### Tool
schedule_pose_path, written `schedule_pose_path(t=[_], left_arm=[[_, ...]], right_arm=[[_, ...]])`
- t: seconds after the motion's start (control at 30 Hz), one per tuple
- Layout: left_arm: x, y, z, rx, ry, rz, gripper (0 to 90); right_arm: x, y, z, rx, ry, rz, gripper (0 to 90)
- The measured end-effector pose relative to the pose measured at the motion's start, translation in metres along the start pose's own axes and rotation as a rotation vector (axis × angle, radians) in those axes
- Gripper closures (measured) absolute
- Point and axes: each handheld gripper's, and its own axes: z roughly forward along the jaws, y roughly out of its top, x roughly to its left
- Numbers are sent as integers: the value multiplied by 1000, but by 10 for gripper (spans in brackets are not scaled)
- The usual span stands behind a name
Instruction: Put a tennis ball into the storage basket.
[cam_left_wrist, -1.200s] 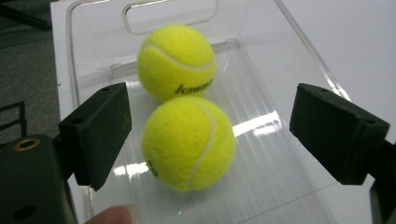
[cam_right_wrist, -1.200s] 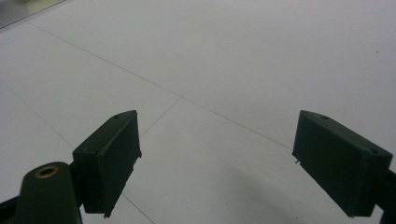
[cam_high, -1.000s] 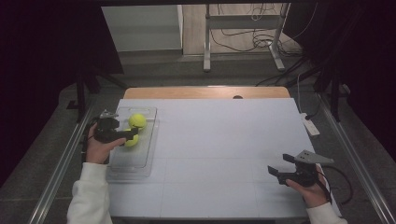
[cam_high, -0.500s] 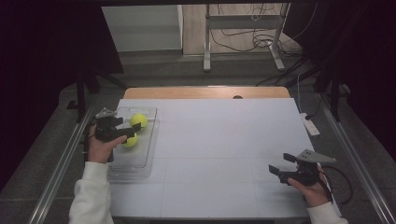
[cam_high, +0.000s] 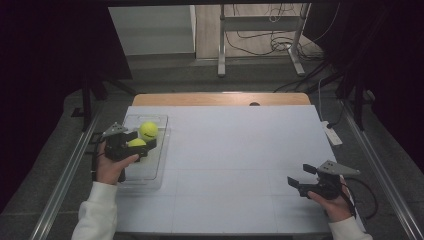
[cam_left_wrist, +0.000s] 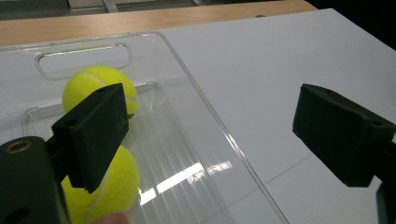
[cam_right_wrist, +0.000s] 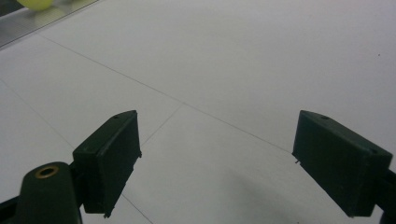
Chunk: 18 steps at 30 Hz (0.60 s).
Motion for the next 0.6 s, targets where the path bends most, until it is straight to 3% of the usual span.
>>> schedule_pose_path(t=[0.2,0.43,0.6], left_arm=[[-13,-5,-6,6,-19,34,111],[-22,-19,-6,21,-63,41,112],[-29,-29,-4,39,-63,58,112]], right_arm=[[5,2,-1,-3,0,-10,150],[4,2,2,9,-3,-9,150],[4,1,0,6,-6,-3,150]])
